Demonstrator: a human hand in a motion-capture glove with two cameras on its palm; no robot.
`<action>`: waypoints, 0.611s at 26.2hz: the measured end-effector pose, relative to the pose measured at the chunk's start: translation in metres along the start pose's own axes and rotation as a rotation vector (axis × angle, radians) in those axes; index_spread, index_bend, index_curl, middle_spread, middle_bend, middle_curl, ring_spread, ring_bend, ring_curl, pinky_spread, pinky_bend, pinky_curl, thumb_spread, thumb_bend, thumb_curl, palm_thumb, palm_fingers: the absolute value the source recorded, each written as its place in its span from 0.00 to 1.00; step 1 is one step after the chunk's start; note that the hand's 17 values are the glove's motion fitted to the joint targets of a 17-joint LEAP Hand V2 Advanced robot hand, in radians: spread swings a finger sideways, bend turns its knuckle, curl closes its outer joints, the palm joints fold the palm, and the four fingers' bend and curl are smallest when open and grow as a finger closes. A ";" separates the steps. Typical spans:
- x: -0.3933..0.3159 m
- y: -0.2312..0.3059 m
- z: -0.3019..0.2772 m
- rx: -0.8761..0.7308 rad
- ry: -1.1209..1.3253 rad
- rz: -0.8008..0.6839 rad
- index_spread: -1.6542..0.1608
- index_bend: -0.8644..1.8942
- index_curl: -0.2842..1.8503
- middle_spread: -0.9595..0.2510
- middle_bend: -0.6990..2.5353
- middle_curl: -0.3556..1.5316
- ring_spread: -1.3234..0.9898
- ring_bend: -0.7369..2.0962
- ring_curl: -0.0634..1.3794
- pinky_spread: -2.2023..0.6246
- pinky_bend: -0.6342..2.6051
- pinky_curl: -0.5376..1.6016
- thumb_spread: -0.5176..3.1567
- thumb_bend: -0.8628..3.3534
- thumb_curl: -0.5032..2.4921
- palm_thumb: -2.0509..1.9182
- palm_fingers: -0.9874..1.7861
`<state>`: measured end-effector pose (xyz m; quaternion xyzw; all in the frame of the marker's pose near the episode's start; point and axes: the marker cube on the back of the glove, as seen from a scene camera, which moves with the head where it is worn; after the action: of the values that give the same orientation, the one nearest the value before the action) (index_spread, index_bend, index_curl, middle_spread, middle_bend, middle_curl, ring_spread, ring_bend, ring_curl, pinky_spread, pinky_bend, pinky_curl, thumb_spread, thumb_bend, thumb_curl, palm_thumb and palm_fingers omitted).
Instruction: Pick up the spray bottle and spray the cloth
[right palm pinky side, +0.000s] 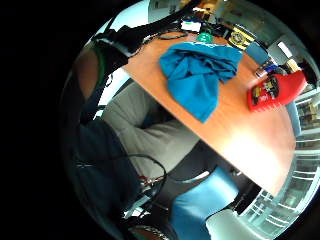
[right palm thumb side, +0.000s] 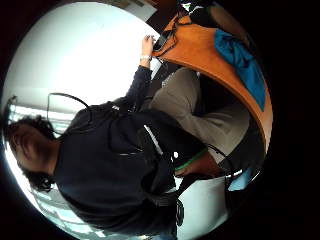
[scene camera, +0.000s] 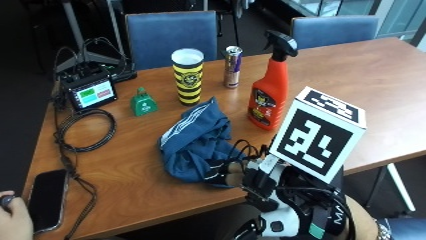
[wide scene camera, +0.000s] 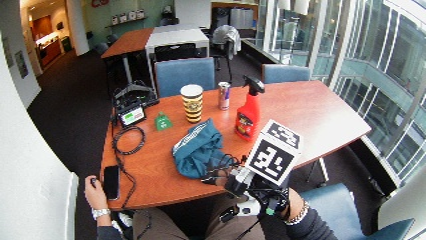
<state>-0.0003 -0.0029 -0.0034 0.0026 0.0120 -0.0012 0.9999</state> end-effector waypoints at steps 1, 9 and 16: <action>0.000 -0.001 -0.001 0.001 0.004 -0.001 0.80 0.39 0.16 0.75 0.28 0.22 0.56 0.39 0.11 0.81 0.32 0.29 0.25 0.25 0.19 0.59 0.60; 0.001 -0.008 -0.004 0.005 0.002 -0.010 0.72 0.38 0.22 0.72 0.28 0.27 0.55 0.39 0.19 0.83 0.32 0.35 0.35 0.24 0.21 0.61 0.59; 0.002 -0.012 0.001 -0.001 0.005 -0.005 0.70 0.37 0.24 0.72 0.27 0.29 0.54 0.39 0.21 0.84 0.32 0.36 0.39 0.23 0.22 0.61 0.58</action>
<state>0.0014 -0.0152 -0.0029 0.0021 0.0145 -0.0036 0.9999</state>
